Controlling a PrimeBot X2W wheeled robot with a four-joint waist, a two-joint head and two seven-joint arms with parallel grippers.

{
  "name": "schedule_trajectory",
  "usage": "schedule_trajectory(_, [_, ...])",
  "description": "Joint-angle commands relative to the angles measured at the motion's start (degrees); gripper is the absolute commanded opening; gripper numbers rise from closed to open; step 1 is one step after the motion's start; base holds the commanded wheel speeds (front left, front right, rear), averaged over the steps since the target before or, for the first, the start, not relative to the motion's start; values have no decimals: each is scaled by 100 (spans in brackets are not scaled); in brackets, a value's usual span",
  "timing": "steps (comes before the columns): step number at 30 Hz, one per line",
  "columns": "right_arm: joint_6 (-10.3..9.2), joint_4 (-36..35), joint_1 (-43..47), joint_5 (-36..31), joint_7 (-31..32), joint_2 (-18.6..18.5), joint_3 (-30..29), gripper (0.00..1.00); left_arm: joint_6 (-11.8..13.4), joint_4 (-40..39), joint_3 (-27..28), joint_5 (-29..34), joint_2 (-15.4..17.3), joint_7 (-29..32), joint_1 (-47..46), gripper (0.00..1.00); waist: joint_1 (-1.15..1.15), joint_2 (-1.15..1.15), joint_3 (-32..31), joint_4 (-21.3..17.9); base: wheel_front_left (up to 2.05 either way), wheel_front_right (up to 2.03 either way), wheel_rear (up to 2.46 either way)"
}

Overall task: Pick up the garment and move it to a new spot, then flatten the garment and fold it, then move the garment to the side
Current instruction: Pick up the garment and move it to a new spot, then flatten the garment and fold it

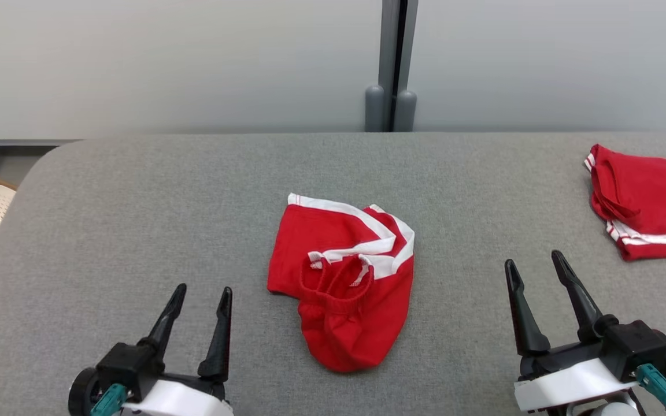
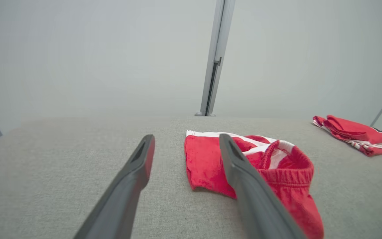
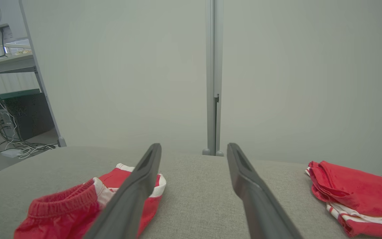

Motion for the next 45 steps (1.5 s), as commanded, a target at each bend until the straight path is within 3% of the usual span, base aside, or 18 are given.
schedule_trajectory(1, [-13,-12,25,26,-4,-8,1,100,35,-63,51,85,7,-6,46,100,0,0,-223,173,0,0,0])
schedule_trajectory(6, [-13,-1,265,-4,-4,71,-38,100,250,-894,776,975,-351,-3,733,100,0,0,-504,267,0,0,0])
schedule_trajectory(11, [-13,76,585,-106,-3,130,-14,100,-104,-1213,1213,1723,-792,-3,1413,100,0,0,-703,299,0,0,0])
schedule_trajectory(16, [-13,151,778,-142,-4,156,-23,100,-406,-1242,1362,2164,-987,-4,1627,100,0,0,-766,325,0,0,0])
schedule_trajectory(31, [-13,209,748,-153,-4,191,40,100,-725,-1064,1556,2575,-1190,-3,1641,100,0,0,-791,301,0,0,0])
schedule_trajectory(45, [-13,252,675,-135,-4,162,57,100,-756,-879,1606,2628,-1236,-4,1595,100,0,0,-767,241,0,0,0])
